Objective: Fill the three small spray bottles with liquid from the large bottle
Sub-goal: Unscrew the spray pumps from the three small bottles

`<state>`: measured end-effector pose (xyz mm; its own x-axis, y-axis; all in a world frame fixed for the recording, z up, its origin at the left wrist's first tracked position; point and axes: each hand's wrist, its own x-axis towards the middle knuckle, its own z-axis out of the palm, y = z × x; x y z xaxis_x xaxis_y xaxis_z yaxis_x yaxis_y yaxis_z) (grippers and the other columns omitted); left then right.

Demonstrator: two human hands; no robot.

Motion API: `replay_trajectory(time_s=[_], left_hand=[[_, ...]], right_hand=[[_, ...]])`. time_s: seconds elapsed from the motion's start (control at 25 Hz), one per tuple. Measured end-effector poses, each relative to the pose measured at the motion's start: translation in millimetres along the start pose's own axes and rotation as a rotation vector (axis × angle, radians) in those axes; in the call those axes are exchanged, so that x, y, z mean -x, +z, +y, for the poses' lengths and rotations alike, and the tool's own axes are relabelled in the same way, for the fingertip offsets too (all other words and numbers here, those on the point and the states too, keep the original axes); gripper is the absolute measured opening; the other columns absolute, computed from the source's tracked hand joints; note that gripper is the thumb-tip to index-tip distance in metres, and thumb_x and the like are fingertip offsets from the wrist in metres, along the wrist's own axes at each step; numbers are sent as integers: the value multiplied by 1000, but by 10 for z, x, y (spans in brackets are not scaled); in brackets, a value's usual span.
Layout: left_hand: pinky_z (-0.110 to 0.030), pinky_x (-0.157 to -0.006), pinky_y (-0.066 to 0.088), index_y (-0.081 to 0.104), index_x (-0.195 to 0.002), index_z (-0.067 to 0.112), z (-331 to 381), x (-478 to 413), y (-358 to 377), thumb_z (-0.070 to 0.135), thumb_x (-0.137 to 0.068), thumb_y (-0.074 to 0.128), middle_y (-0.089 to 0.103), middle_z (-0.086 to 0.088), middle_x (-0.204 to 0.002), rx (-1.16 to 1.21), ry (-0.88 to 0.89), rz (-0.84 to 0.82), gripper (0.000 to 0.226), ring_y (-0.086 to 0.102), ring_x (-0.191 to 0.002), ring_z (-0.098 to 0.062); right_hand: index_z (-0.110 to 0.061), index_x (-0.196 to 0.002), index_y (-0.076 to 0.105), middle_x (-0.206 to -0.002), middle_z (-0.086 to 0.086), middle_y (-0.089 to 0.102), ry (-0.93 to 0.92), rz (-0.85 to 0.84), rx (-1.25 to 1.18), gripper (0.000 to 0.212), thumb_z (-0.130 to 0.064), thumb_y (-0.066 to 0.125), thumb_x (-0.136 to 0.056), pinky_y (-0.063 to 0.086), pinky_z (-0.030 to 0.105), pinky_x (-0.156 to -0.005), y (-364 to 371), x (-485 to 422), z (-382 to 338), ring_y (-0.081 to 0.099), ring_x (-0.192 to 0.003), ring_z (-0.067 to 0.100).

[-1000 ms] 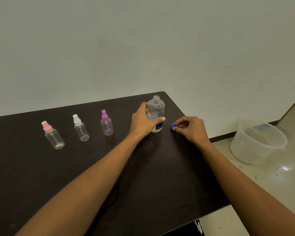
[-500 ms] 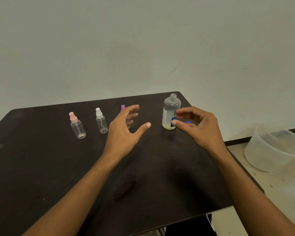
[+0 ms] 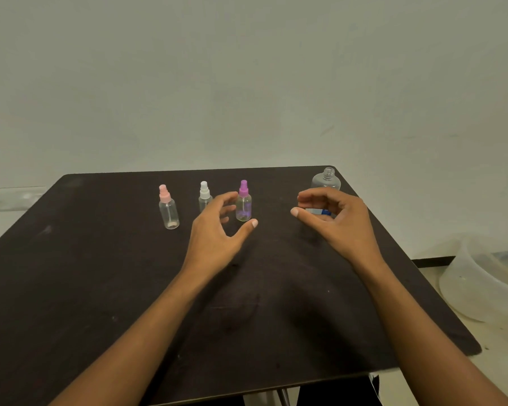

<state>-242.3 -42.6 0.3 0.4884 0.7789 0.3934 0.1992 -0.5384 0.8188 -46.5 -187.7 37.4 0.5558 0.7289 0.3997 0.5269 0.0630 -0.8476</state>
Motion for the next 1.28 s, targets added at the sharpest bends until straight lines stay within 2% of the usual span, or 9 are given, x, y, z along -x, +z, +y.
replay_trajectory(time_s=[0.12, 0.24, 0.44, 0.52, 0.72, 0.84, 0.92, 1.16, 1.28], left_hand=[[-26, -109, 46, 48, -150, 24, -109, -108, 124, 39, -84, 85, 56, 13, -144, -50, -25, 4, 77, 55, -128, -2], [-33, -118, 40, 39, -156, 20, -208, -253, 251, 40, -84, 85, 47, 3, -157, -87, -78, 4, 88, 46, -143, -14], [-36, -119, 37, 32, -160, 17, -265, -465, 465, 38, -86, 83, 42, -2, -161, -72, -159, -27, 92, 41, -148, -20], [-38, -116, 43, 37, -157, 16, -301, -539, 543, 33, -86, 83, 48, -3, -155, -64, -165, -19, 86, 48, -143, -20], [-31, -88, 55, 54, -132, 20, -392, -681, 631, 17, -89, 75, 61, 2, -123, -88, -210, -29, 48, 66, -111, -19], [-35, -88, 59, 55, -134, 17, -441, -720, 612, 13, -92, 72, 65, 2, -112, -53, -252, -27, 45, 68, -102, -17], [-29, -83, 55, 54, -137, 14, -467, -732, 599, 11, -94, 70, 65, 3, -106, -65, -265, -36, 46, 67, -95, -14], [-36, -88, 61, 62, -133, 13, -484, -743, 589, 16, -96, 72, 74, -3, -108, -70, -222, 6, 38, 70, -93, -12], [-7, -77, 52, 65, -130, 14, -416, -694, 538, 17, -96, 74, 73, 4, -109, -58, -167, 12, 35, 64, -84, 3]], right_hand=[[-21, -110, 78, -105, -11, 79, -9, -12, 10, 31, -29, 90, -82, 56, 10, -81, 151, -130, 8, 74, -99, -1], [-21, -111, 78, -106, -13, 78, -13, -35, 16, 33, -31, 90, -82, 58, 13, -81, 328, -307, 50, 74, -98, -1], [-22, -123, 74, -116, -13, 76, -30, -76, 105, 48, -41, 88, -82, 58, 17, -87, 684, -583, 164, 73, -100, -1], [-21, -127, 72, -119, -10, 76, -23, -87, 171, 52, -43, 87, -83, 58, 19, -89, 846, -706, 241, 72, -102, 2], [-19, -131, 69, -121, -3, 75, 2, -123, 287, 53, -39, 86, -85, 59, 27, -94, 1214, -941, 453, 69, -105, 9], [-21, -129, 70, -117, -4, 75, -11, -117, 315, 49, -37, 86, -85, 60, 28, -94, 1330, -999, 547, 69, -102, 7], [-20, -127, 71, -115, -4, 75, -10, -108, 322, 47, -37, 85, -86, 59, 24, -91, 1373, -1033, 582, 68, -98, 6], [-18, -112, 75, -103, -5, 75, -32, -108, 325, 29, -32, 84, -88, 58, 21, -85, 1366, -1062, 545, 70, -93, 6], [-19, -108, 75, -97, -8, 73, -64, -142, 356, 28, -35, 85, -87, 49, 13, -77, 1226, -1054, 420, 68, -87, 4]])
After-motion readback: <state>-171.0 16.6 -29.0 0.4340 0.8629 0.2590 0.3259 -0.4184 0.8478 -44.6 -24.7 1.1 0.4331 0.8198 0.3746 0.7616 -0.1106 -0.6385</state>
